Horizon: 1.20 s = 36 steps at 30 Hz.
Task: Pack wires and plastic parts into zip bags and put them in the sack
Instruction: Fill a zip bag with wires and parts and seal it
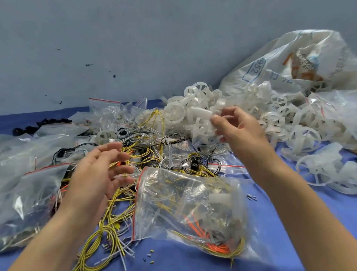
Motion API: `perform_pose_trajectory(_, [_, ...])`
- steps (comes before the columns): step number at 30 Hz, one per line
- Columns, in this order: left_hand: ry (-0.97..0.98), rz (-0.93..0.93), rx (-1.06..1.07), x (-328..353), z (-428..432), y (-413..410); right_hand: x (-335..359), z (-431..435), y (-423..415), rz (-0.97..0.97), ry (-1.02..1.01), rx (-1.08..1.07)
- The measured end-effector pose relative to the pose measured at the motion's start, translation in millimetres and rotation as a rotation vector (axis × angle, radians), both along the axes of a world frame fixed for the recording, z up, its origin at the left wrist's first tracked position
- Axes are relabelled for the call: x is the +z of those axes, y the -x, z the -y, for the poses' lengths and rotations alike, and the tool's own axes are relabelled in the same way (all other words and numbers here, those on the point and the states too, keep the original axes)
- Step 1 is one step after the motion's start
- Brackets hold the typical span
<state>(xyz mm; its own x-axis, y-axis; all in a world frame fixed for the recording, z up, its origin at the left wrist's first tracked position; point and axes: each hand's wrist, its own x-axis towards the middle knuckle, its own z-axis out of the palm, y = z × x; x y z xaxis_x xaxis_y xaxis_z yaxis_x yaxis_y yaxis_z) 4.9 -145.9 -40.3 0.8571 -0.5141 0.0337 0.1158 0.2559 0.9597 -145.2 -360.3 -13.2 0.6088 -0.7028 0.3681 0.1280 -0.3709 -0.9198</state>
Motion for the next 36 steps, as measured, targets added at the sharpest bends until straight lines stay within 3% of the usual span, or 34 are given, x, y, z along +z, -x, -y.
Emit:
perform_pose_trajectory(5, [0.095, 0.012, -0.227, 2, -10, 20, -10, -78, -6, -0.105, 0.032, 0.469])
perform_pose_trajectory(11, [-0.036, 0.0, -0.198, -5, -19, 15, -26, -98, -15, -0.133, 0.064, 0.456])
perform_pose_trajectory(13, [-0.134, 0.03, -0.092, -8, -24, 3, -31, -92, -14, -0.166, 0.229, 0.379])
perform_pose_trajectory(17, [-0.379, 0.196, 0.119, -16, -41, -17, -39, -87, -16, -0.341, 0.786, 0.285])
perform_pose_trajectory(21, [-0.563, 0.309, 0.062, -21, -49, -14, -43, -96, -27, -0.48, 1.047, 0.352])
perform_pose_trajectory(24, [-0.531, 0.085, -0.039, -23, -46, -13, -42, -96, -34, -0.449, 1.054, 0.32])
perform_pose_trajectory(30, [-0.214, -0.488, -0.242, -22, -46, -19, -46, -94, -43, -0.562, 1.125, 0.334])
perform_pose_trajectory(36, [-0.238, -0.527, -0.335, -33, -45, -19, -41, -93, -48, -0.531, 1.12, 0.305])
